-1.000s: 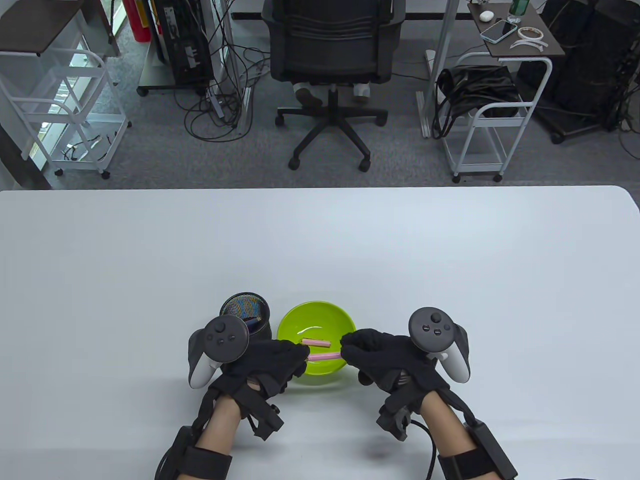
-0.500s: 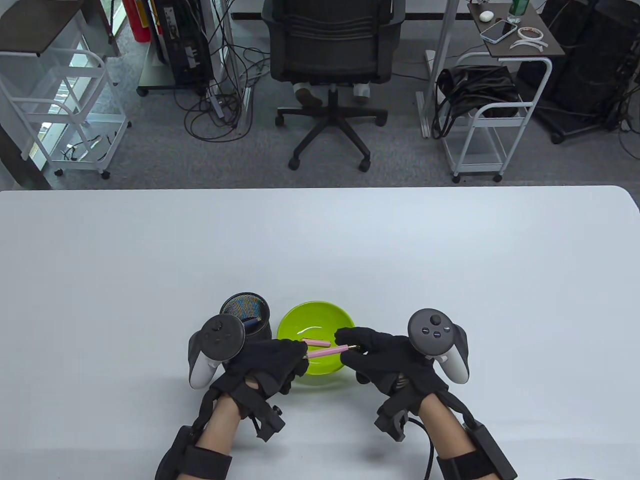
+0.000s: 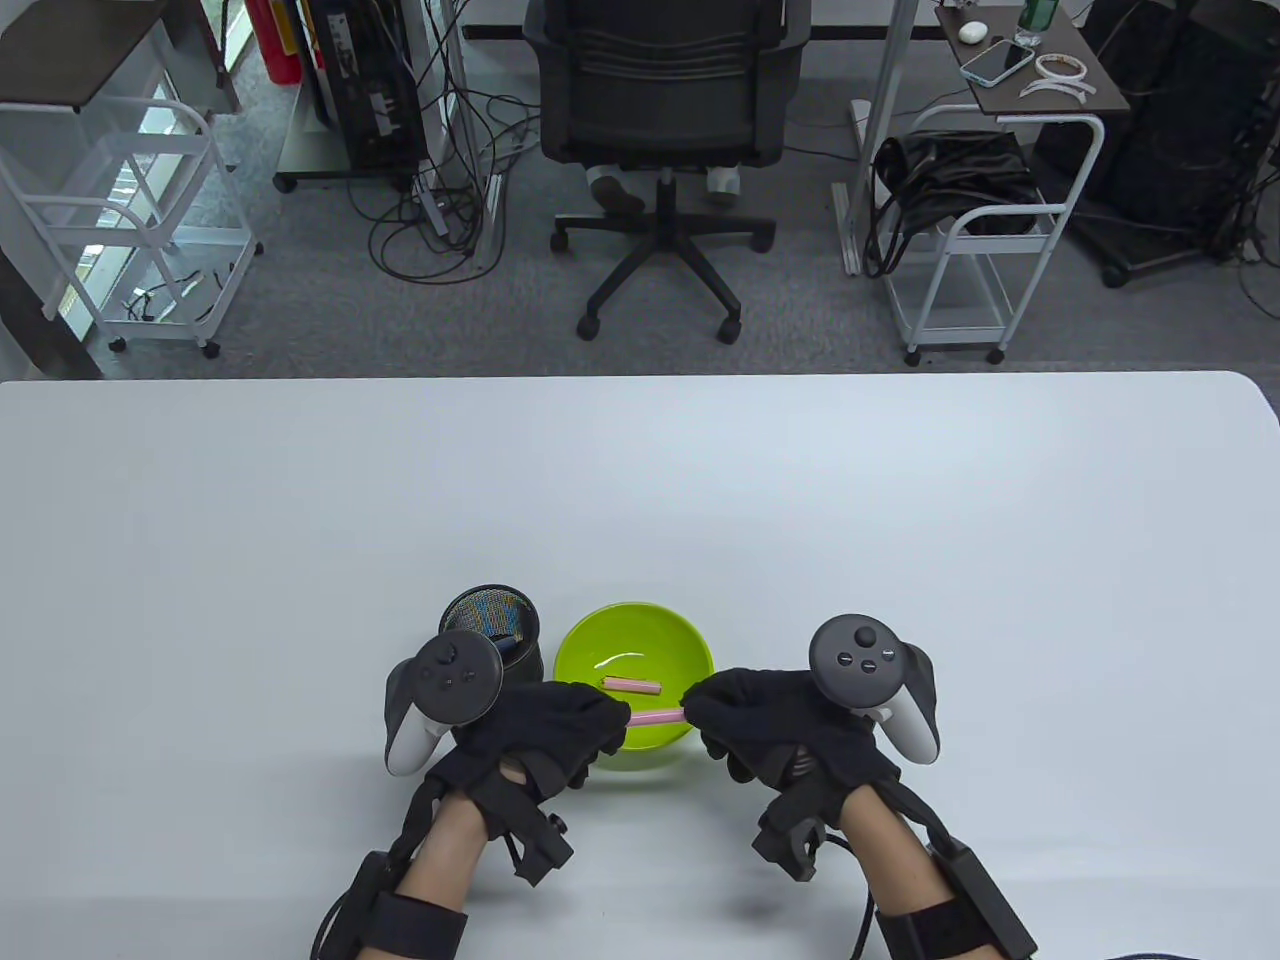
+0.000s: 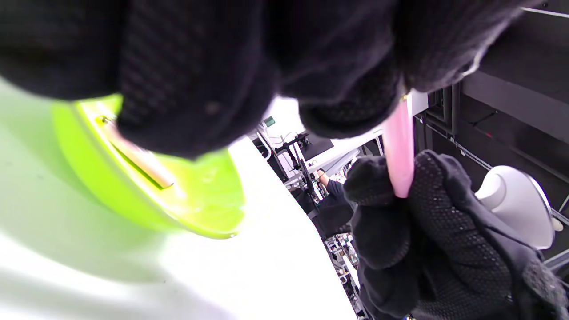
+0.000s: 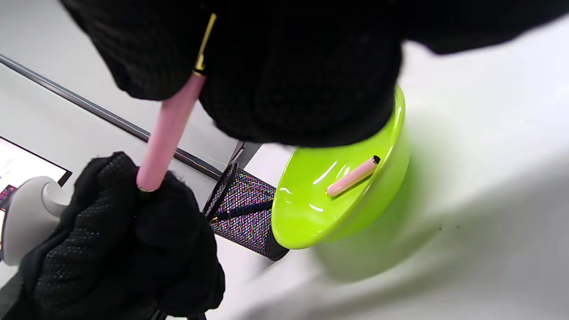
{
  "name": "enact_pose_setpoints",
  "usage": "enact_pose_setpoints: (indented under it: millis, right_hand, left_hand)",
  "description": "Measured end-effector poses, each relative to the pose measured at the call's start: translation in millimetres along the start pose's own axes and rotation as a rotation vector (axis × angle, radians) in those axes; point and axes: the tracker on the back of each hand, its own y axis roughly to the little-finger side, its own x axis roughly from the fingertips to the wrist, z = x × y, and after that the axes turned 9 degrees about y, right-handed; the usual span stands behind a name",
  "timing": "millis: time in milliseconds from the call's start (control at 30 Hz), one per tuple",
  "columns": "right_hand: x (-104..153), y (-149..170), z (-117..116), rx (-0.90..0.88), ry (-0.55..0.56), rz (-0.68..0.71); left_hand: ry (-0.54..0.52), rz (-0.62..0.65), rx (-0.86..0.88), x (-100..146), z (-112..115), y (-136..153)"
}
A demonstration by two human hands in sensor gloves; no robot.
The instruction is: Assemble fountain pens from components
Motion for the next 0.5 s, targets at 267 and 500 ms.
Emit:
enact_pose_setpoints:
  millis: [267, 500]
  right_hand:
    - [5, 11, 28, -0.195, 0.174, -0.057]
    - [5, 23, 37, -0.292, 0.266, -0.133]
  left_hand:
    - [-0.168, 0.025, 0.066, 11, -18, -4]
    - [0.004, -0.085, -0.327, -13, -1, -30]
